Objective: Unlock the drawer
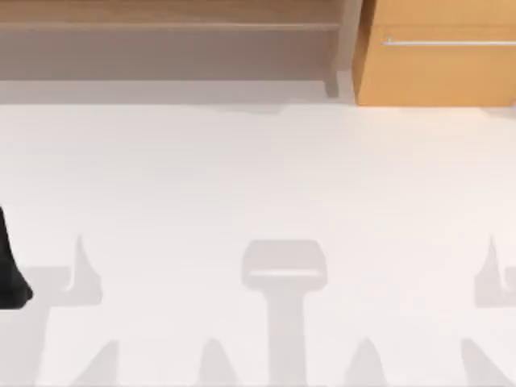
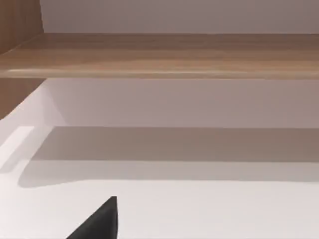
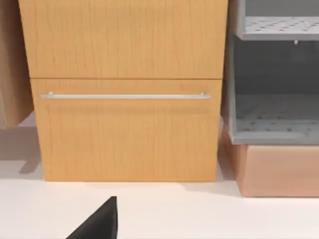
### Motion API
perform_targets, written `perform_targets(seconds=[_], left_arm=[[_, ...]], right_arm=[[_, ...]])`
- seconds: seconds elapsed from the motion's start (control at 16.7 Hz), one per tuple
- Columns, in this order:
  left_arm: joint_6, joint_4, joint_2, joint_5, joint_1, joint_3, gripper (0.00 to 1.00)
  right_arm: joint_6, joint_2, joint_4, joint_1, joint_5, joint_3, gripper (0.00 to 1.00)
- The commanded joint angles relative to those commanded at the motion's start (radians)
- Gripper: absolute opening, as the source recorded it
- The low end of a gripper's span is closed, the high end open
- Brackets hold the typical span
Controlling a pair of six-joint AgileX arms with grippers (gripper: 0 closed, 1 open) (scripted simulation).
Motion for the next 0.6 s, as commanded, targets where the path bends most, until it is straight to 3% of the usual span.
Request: perform_targets(seconds=[0.3, 0.6], left_arm=[[0.0, 0.0, 0.0, 0.0, 0.0, 0.0, 1.0], [0.0, 0.0, 0.0, 0.0, 0.0, 0.0, 1.0]], right_arm=[[0.001, 0.069, 0.033, -0.037, -0.036, 0.065, 1.0], [0.007, 0.386, 0.138, -0.169, -0.163, 0.285, 1.0]])
